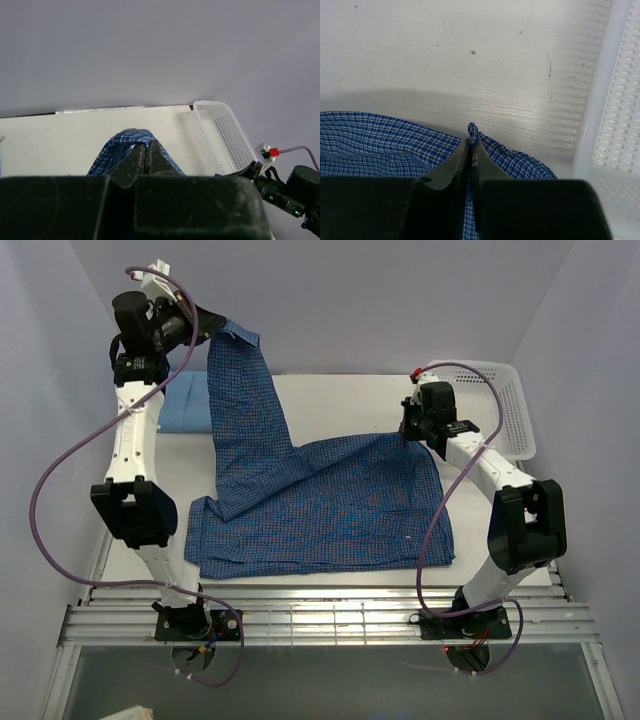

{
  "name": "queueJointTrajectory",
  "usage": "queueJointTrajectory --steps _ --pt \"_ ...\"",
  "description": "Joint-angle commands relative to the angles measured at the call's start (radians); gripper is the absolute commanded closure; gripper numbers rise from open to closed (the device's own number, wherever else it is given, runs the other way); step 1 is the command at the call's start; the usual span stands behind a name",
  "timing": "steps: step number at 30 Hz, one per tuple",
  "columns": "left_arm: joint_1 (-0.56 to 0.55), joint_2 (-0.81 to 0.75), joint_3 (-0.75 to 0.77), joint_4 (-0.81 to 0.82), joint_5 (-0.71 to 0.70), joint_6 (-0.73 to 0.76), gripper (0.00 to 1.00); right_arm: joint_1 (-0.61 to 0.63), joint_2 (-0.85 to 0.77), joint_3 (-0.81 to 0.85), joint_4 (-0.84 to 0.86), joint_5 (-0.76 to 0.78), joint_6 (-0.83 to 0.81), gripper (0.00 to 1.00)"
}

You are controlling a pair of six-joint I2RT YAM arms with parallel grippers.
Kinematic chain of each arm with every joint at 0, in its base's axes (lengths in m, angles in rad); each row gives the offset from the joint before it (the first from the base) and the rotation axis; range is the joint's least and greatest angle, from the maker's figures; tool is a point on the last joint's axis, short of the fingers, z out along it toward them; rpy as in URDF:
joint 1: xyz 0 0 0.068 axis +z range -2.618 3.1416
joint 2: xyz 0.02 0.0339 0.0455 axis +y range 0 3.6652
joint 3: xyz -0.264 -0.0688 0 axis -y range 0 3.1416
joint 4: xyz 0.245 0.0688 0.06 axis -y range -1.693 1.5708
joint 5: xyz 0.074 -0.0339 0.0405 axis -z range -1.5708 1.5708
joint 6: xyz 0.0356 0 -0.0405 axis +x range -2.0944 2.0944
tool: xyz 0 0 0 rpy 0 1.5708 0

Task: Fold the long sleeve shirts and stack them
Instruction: Fold the shirt

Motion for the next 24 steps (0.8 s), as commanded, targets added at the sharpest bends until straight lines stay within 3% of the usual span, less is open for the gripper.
queueJointTrajectory --steps 1,7,11,18,20,23,24 --pt "0.026 0.106 0.178 -0.017 0.140 0.012 1.00 -0.005 0.008 0.034 0.052 -0.002 -0.014 0.92" --pt "0.026 0.259 0.364 0.063 0.248 -0.053 1.00 -0.005 0.017 0.056 0.082 0.008 -0.012 0.92" --pt "0.026 0.292 0.379 0.222 0.295 -0.111 1.00 -0.005 0.031 0.076 0.084 0.048 0.006 0.92" --pt "0.026 0.343 0.404 0.322 0.357 -0.206 1.00 -0.005 0.048 0.094 0.087 0.032 0.011 0.92" --pt "0.026 0.297 0.355 0.320 0.380 -0.206 1.00 -0.005 0.046 0.082 0.087 0.021 0.009 0.92" --pt "0.026 0.143 0.104 0.369 0.409 -0.214 1.00 -0.005 0.031 0.044 0.094 0.004 0.009 0.92" --pt "0.026 0.092 -0.070 0.389 0.401 -0.212 1.00 -0.005 0.017 0.033 0.096 0.001 0.009 0.92"
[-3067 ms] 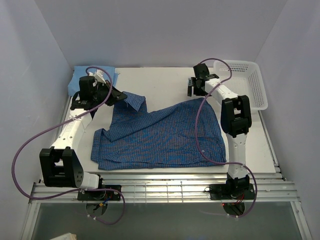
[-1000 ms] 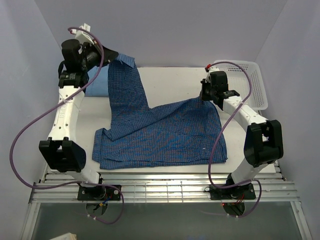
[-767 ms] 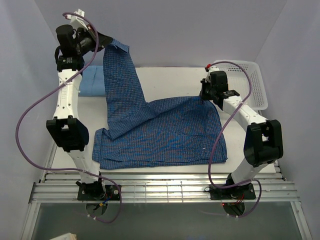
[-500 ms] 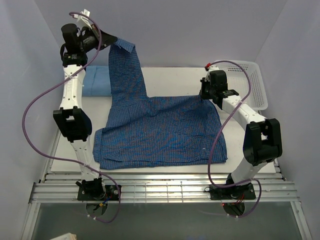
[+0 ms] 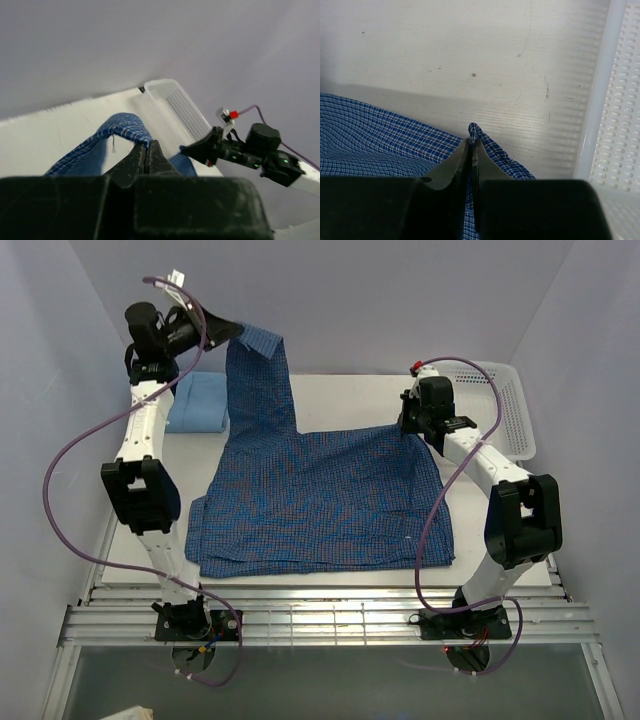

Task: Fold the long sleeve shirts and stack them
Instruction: Fold the shirt

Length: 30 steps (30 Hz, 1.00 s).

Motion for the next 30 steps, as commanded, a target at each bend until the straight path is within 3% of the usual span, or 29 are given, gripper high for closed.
queueJointTrajectory --steps 1,7,15,23,30 --pt "-0.001 -0.225 -0.306 0.071 0.025 -0.017 1.00 -0.005 -0.033 -0.029 0.055 -0.019 0.000 0.92" --pt "-0.001 -0.623 -0.756 -0.010 -0.203 0.047 1.00 -0.003 -0.120 -0.140 0.075 -0.041 0.015 0.92" --pt "0.001 -0.986 -1.024 -0.318 -0.407 -0.023 1.00 -0.003 -0.274 -0.324 0.089 -0.044 0.047 0.92" --pt "0.001 -1.249 -1.112 -0.689 -0.397 0.056 1.00 -0.002 -0.361 -0.443 0.061 -0.090 0.095 0.92" --pt "0.001 -1.346 -0.957 -0.993 -0.486 0.131 1.00 0.004 -0.418 -0.506 0.018 -0.138 0.103 0.92"
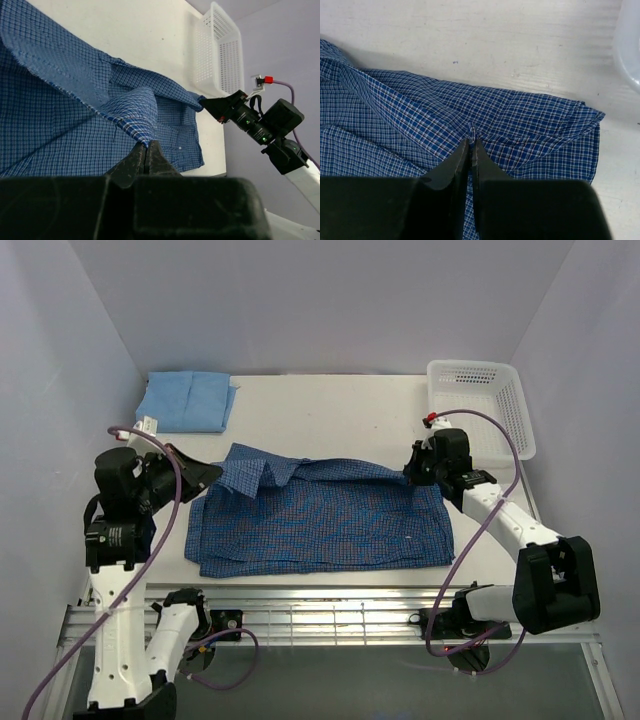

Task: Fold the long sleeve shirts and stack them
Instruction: Fold the shirt

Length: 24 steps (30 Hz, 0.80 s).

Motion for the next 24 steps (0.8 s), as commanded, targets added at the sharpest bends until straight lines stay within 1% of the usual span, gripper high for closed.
queueJointTrajectory --steps 1,5,7,8,10,12,14,17,21,22,24 --pt "0.001 -0.038 0.161 -0.211 -0.081 0.060 1.00 0.005 -0.043 -0.023 -0.025 -0.041 0.011 0.92" --pt "0.001 -0.067 0.257 -0.312 -0.111 0.048 1.00 0.007 -0.065 -0.054 -0.068 -0.043 0.000 0.92" --pt "0.001 -0.076 0.298 -0.369 -0.148 0.044 1.00 0.005 -0.072 -0.070 -0.084 -0.025 -0.011 0.92" --pt "0.002 -0.080 0.335 -0.380 -0.151 0.045 1.00 0.007 -0.071 -0.071 -0.088 -0.022 -0.014 0.92" --pt "0.001 -0.094 0.355 -0.390 -0.165 0.047 1.00 0.005 -0.063 -0.073 -0.093 -0.020 -0.023 0.92" --pt "0.001 -0.117 0.361 -0.396 -0.167 0.047 1.00 0.005 -0.049 -0.067 -0.104 -0.029 -0.023 0.92" --pt "0.001 -0.119 0.378 -0.416 -0.135 0.059 1.00 0.007 -0.049 -0.063 -0.117 -0.038 -0.019 0.92" --pt "0.001 -0.130 0.438 -0.439 -0.111 0.071 1.00 0.005 -0.063 -0.074 -0.131 -0.032 -0.022 0.92" --pt "0.001 -0.163 0.406 -0.472 -0.110 0.071 1.00 0.007 -0.063 -0.083 -0.154 -0.041 -0.020 0.91" --pt "0.001 -0.172 0.372 -0.470 -0.099 0.067 1.00 0.005 -0.063 -0.088 -0.156 -0.043 -0.014 0.90" --pt "0.001 -0.188 0.355 -0.473 -0.064 0.070 1.00 0.007 -0.069 -0.100 -0.154 -0.055 -0.005 0.90"
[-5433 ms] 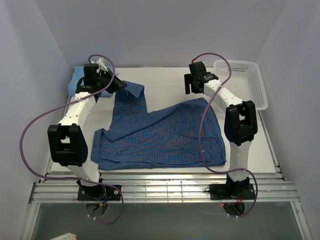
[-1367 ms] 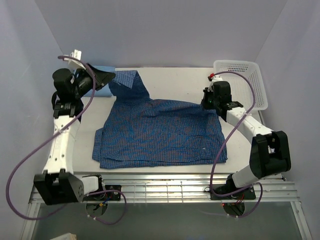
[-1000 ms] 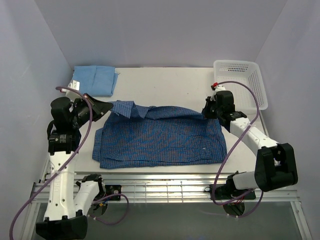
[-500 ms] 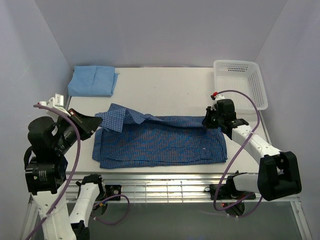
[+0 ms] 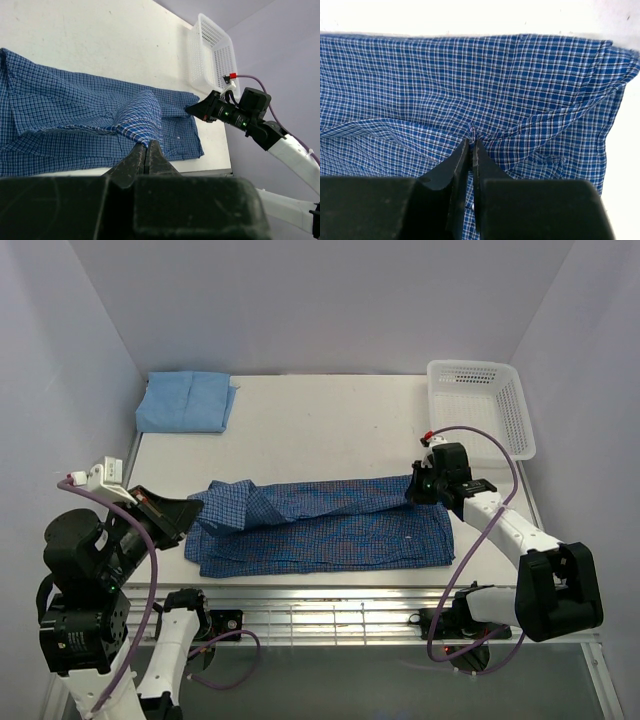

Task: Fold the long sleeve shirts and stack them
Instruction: Fold the shirt

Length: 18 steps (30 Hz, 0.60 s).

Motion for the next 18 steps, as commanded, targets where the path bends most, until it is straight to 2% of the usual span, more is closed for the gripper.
queueJointTrajectory --steps 1,6,10,12,13,14,15,18 --pt "0.001 -0.019 -0.030 -0.035 0.049 0.011 1.00 0.005 -0.022 -0.022 -0.023 -0.023 0.008 0.90" --pt "0.001 -0.035 -0.010 -0.042 0.053 0.019 1.00 0.005 -0.022 -0.037 -0.041 -0.042 0.014 0.89" --pt "0.001 -0.045 -0.092 -0.021 0.089 0.017 1.00 0.005 -0.036 -0.073 -0.056 -0.045 0.034 0.87" --pt "0.001 -0.045 -0.128 -0.013 0.113 0.023 1.00 0.005 -0.042 -0.091 -0.066 -0.046 0.034 0.83" --pt "0.001 -0.047 -0.136 -0.004 0.119 0.025 1.00 0.005 -0.044 -0.111 -0.067 -0.037 0.034 0.79" --pt "0.001 -0.050 -0.144 0.002 0.127 0.027 1.00 0.005 -0.045 -0.116 -0.067 -0.026 0.034 0.66" --pt "0.001 -0.052 -0.153 0.010 0.145 0.033 1.00 0.005 -0.045 -0.119 -0.067 -0.008 0.036 0.59" --pt "0.001 -0.039 -0.153 0.027 0.182 0.051 1.00 0.005 -0.050 -0.103 -0.092 0.035 0.055 0.44"
